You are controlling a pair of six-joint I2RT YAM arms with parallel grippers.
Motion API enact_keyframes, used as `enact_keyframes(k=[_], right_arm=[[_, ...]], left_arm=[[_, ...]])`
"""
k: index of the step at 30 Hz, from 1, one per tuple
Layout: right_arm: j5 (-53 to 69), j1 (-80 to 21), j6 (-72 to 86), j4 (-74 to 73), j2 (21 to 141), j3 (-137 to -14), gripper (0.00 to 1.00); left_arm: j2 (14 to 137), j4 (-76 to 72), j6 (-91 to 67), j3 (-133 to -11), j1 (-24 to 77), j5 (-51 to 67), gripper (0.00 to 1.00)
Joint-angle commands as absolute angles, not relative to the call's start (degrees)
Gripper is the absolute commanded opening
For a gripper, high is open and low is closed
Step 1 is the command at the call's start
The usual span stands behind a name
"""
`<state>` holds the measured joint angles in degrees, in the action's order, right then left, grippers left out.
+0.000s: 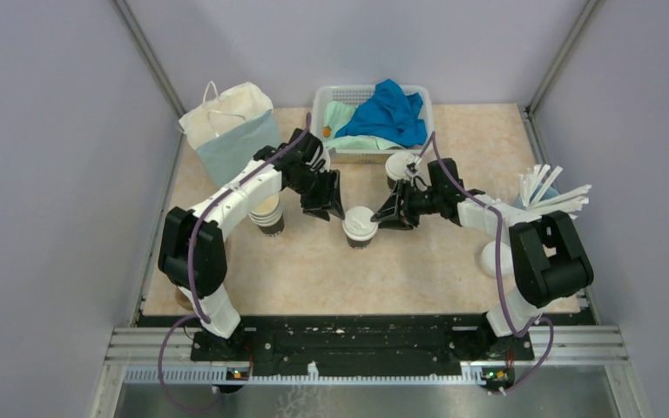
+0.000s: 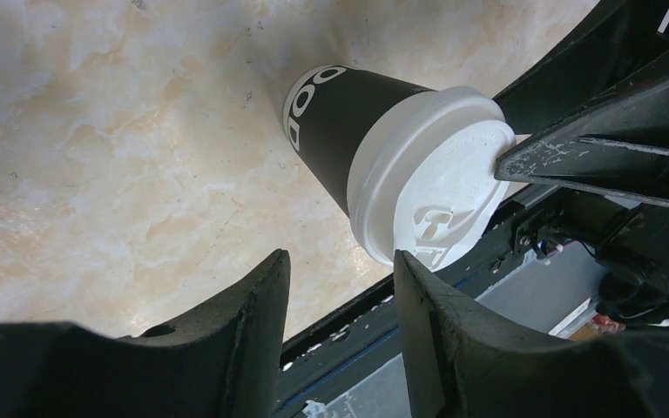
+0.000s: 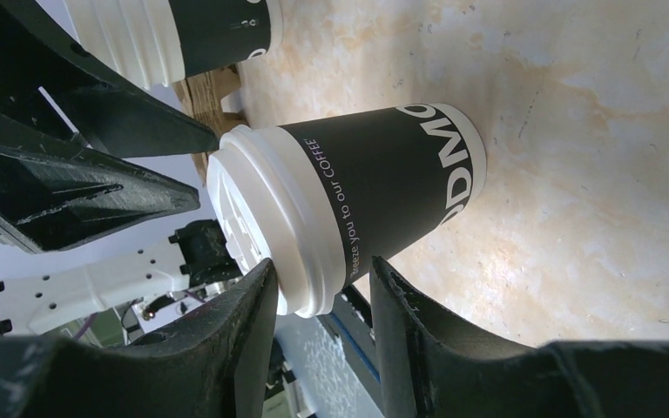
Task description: Pack the takeout coffee
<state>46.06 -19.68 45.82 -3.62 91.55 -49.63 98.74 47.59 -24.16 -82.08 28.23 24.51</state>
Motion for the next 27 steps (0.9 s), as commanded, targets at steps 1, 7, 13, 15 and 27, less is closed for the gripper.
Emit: enact_keyframes(k=[1,7,13,15,27], right_arm=[[44.8,-19.34,45.04,-3.77,90.88,-50.45,0.43],[44.72,-19.34,45.19,-3.44,91.05,-50.28,0.42],[44.72,-19.34,45.6,-2.81,91.09,-50.01,0.42],[44.69,-19.34,45.64,-2.83,91.0,-50.01,0.42],[44.18,-19.43,46.0,-0.4,91.93,-46.99,0.42]], left_arm=[[98.67,45.92,-24.45,-81.36,28.12,26.04,0.52],[98.58,45.73,-24.47,-81.2,28.13,24.67,0.48],[99.52,44.57,-24.59,-80.97,28.1,26.03,0.48],[99.95,44.09,-24.49,-80.71,28.08,26.08,0.47],[103.41,43.07,-24.1,-77.68,28.32,23.67,0.44]])
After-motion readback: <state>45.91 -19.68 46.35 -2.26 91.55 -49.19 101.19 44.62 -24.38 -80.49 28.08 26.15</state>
